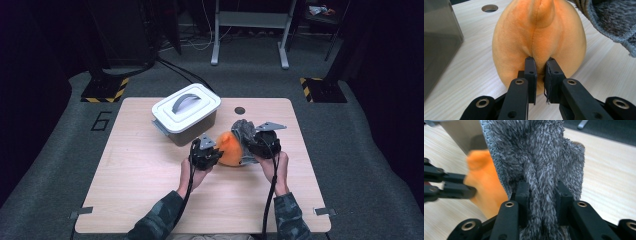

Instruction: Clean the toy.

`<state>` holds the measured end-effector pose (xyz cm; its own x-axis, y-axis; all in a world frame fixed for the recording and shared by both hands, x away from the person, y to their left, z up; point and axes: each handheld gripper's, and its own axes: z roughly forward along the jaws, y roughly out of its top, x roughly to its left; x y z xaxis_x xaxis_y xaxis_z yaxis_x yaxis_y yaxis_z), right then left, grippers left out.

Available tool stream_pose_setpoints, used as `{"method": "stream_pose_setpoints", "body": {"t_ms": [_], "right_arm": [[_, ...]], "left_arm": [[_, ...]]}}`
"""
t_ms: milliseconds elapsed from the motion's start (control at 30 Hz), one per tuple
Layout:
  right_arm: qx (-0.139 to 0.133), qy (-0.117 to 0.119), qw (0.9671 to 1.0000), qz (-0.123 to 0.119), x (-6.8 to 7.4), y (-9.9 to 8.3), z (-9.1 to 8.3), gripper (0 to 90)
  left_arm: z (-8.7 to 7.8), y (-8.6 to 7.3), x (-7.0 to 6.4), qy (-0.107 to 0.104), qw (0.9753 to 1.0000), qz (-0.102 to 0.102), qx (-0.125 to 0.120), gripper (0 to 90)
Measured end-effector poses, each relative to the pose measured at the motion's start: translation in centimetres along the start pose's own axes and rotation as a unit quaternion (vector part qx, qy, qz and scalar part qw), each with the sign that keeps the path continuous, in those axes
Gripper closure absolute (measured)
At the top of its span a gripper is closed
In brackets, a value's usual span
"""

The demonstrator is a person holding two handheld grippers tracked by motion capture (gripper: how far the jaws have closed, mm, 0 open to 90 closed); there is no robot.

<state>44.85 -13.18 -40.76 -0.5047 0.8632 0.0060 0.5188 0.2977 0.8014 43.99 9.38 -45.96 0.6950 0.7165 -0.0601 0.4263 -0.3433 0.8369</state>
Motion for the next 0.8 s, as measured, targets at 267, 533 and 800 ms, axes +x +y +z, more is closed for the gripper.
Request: {"method": "stream_pose_setpoints", "body": {"t_ms": [267, 533, 800], "right_arm": [[0.007, 0.013, 0.9995, -0.027, 2.0, 1.0, 0.8, 69.3], [0.029, -0.008, 0.9996, -0.002, 0.7, -0.7, 1.5, 69.4], [0.054, -0.019, 0.998, 0.028, -1.1, -2.6, 2.2, 69.4]], "left_arm": [[0.2, 0.1, -0.1, -0.001, 1.0, 0.001, 0.006, 81.1], [0.3, -0.4, 0.5, -0.003, 0.9999, -0.014, 0.006, 80.3], [0.4, -0.5, 0.7, -0.003, 0.9998, -0.019, 0.004, 79.9]]}}
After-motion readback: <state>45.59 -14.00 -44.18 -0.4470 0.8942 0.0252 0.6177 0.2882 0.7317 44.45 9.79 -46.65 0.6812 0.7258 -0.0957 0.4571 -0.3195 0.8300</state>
